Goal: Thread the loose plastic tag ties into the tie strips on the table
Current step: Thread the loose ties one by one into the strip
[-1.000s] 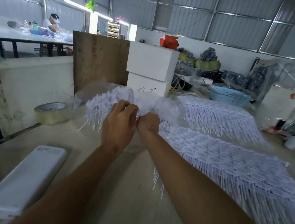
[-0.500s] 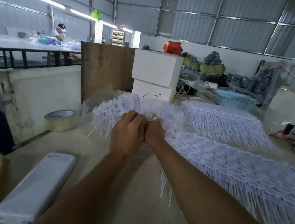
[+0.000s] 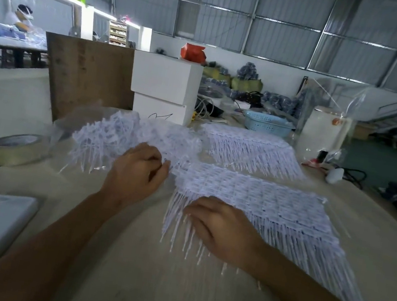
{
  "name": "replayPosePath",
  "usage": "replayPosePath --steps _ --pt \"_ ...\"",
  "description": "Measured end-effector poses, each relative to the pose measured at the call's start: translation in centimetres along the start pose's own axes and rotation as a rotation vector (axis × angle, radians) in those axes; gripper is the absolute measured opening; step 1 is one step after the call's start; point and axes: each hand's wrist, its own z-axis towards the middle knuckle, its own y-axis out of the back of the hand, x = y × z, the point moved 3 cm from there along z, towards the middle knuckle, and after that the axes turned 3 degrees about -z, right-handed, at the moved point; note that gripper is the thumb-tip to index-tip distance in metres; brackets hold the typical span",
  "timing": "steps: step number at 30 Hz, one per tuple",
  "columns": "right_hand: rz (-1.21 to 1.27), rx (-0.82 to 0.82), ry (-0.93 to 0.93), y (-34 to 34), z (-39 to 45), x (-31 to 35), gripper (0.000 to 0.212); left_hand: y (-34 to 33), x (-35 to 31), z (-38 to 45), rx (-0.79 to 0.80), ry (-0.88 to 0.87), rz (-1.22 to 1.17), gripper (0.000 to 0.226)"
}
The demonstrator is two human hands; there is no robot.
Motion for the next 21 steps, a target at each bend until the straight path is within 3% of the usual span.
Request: replayPosePath --steps 4,8,10,14,21 --pt "0.000 -0.050 -0.338 2.8 -5.9 -7.6 0.025 -2.2 -3.5 -0.1 0.270 -0.086 -0.126 0.043" --pt "-0.113 0.212 -0.590 3.9 -11.4 -14.7 0.034 -5.0 -5.5 0.0 0.487 -0.167 -0.130 0.017" --pt "-0.154 0.274 -0.612 3.9 -12.8 -15.9 0.031 -6.1 -5.6 0.4 0.564 -0.122 -0.131 0.026" --pt "-0.160 0.145 -0.619 3.4 -13.5 -15.0 0.026 -8.2 -5.8 0.9 0.716 -0.019 -0.069 0.028" --pt "-0.149 0.103 -0.679 3.6 -13.1 -14.4 0.028 -9.3 -6.2 1.6 0.726 0.052 0.004 0.020"
